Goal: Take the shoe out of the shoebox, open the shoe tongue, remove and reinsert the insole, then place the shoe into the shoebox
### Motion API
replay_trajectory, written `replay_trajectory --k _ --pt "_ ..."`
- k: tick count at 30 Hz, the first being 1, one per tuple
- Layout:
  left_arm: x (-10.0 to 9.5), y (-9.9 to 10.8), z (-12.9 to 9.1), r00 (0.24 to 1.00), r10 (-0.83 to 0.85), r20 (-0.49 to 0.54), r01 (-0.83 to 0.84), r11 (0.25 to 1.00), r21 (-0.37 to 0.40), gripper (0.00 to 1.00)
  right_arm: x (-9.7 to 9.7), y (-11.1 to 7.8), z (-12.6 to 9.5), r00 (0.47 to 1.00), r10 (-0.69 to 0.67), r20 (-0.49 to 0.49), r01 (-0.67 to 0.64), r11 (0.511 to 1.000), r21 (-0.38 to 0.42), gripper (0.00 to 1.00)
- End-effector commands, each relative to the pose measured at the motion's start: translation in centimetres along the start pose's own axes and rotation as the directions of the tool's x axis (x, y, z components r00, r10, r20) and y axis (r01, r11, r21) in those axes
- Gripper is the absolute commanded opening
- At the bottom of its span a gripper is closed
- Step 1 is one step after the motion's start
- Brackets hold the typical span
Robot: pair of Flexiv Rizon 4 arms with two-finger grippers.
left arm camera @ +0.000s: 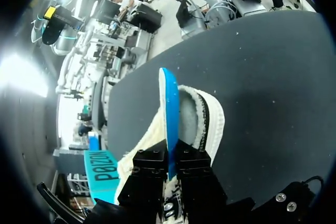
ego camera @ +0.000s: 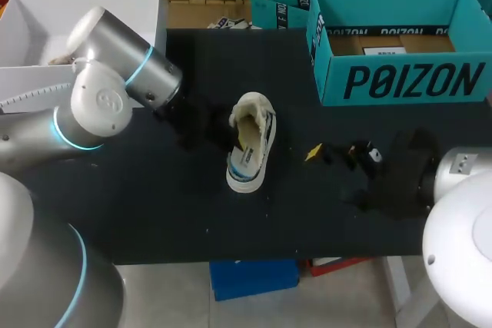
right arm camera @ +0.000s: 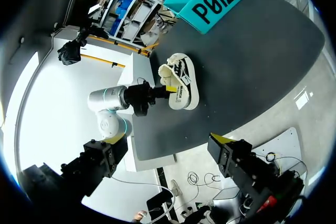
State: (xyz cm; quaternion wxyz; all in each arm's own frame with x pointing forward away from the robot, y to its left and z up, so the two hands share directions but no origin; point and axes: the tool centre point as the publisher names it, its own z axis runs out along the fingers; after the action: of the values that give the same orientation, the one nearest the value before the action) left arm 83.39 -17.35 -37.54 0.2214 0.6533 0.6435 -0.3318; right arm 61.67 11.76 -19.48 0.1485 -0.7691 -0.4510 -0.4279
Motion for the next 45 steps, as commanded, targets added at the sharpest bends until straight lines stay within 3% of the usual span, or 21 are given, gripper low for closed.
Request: replay_trajectory --k 1,3,4,5,7,8,9,16,21,30,32,34,45 --pt "-0.1 0.6 0.3 1.0 -0.007 -0.002 0.007 1.0 -0.015 0.0 -0.7 -0.4 0.0 1.0 0.013 -0.028 -0.013 1.0 0.001 1.0" --pt "-0.1 0.7 0.3 1.0 -0.011 -0.002 0.011 1.0 -0.015 0.0 -0.7 -0.4 0.0 1.0 0.013 -0.028 -0.013 1.0 0.001 1.0" --pt "-0.3 0.5 0.2 1.0 -0.012 -0.001 0.012 1.0 -0.015 0.22 -0.7 -0.4 0.0 1.0 0.013 -0.028 -0.013 1.0 0.001 1.0" --pt "-0.4 0.3 0.0 1.0 -0.013 0.004 0.013 1.0 -0.013 0.36 -0.7 -0.4 0.0 1.0 0.013 -0.028 -0.013 1.0 0.001 1.0" --pt "-0.6 -0.4 -0.3 1.0 -0.013 0.017 0.013 1.0 0.004 0.54 -0.7 -0.4 0.0 1.0 0.013 -0.028 -0.013 1.0 0.001 1.0" --pt "-0.7 -0.8 -0.6 1.0 -0.01 0.021 0.01 1.0 0.01 0.76 -0.7 -0.4 0.0 1.0 0.013 -0.028 -0.013 1.0 0.001 1.0" --pt "-0.8 -1.2 -0.8 1.0 -0.005 0.023 0.004 1.0 0.016 0.82 -0.7 -0.4 0.0 1.0 0.013 -0.028 -0.013 1.0 0.001 1.0" --pt "-0.8 -4.0 -2.1 0.999 0.011 0.047 -0.014 0.998 0.064 0.67 -0.7 -0.4 0.0 1.0 0.013 -0.028 -0.013 1.0 0.001 1.0" --pt "-0.6 -4.8 -2.2 0.999 0.015 0.044 -0.018 0.996 0.082 0.5 -0.7 -0.4 0.0 1.0 0.013 -0.028 -0.013 1.0 0.001 1.0" --pt "-0.4 -5.3 -1.4 1.0 0.019 0.022 -0.021 0.992 0.121 0.36 -0.7 -0.4 0.0 1.0 0.013 -0.028 -0.013 1.0 0.001 1.0" --pt "-0.3 -5.2 -1.3 1.0 0.021 0.013 -0.023 0.992 0.124 0.24 -0.7 -0.4 0.0 1.0 0.013 -0.028 -0.013 1.0 0.001 1.0" --pt "-0.3 -5.1 -1.2 1.0 0.021 0.009 -0.022 0.992 0.126 0.0 -0.7 -0.4 0.0 1.0 0.013 -0.028 -0.013 1.0 0.001 1.0" --pt "-0.2 -4.2 -1.1 1.0 0.025 -0.008 -0.024 0.993 0.112 0.0 -0.7 -0.4 0.0 1.0 0.013 -0.028 -0.013 1.0 0.001 1.0"
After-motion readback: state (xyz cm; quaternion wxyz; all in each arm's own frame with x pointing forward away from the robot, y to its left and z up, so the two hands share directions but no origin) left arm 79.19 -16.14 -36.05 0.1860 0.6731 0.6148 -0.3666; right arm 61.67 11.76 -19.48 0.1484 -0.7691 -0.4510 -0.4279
